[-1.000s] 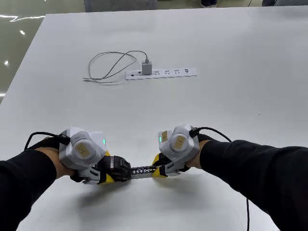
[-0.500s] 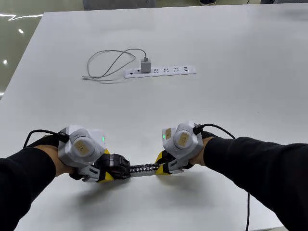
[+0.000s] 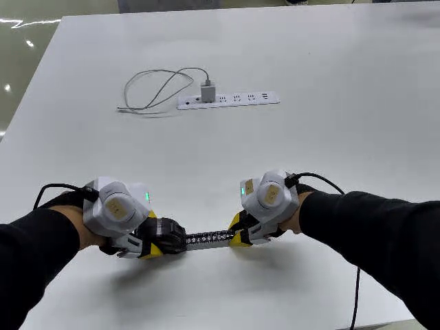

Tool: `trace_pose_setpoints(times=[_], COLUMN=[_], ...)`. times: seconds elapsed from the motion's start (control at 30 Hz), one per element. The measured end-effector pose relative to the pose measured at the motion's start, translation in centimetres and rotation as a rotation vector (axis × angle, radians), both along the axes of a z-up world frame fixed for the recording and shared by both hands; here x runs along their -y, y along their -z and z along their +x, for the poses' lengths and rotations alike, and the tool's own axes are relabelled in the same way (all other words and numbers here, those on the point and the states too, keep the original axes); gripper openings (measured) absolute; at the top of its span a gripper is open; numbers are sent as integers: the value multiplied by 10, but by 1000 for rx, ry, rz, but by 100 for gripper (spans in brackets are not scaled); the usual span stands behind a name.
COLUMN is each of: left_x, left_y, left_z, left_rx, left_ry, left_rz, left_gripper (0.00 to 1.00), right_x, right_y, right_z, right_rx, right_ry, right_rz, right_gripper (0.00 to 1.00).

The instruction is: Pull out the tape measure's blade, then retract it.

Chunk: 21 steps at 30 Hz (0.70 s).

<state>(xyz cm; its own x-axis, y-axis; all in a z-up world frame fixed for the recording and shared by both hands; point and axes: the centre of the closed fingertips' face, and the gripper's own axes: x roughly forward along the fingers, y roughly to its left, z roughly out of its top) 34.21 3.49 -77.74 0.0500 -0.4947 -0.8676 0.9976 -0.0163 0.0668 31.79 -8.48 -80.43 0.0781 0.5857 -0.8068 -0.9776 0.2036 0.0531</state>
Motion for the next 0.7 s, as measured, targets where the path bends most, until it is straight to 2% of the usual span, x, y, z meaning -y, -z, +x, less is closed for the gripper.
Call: trace_pose_setpoints(times=[0.7], left_x=[0], left_y=[0], left_z=[0], left_rx=[1], left_ry=[2], left_rz=[-1], left_gripper=[31], right_x=[19], right_y=[0], right_z=[-2], right_rx=[-1], right_ry=[15], right_rz=[-10], right_gripper=[9])
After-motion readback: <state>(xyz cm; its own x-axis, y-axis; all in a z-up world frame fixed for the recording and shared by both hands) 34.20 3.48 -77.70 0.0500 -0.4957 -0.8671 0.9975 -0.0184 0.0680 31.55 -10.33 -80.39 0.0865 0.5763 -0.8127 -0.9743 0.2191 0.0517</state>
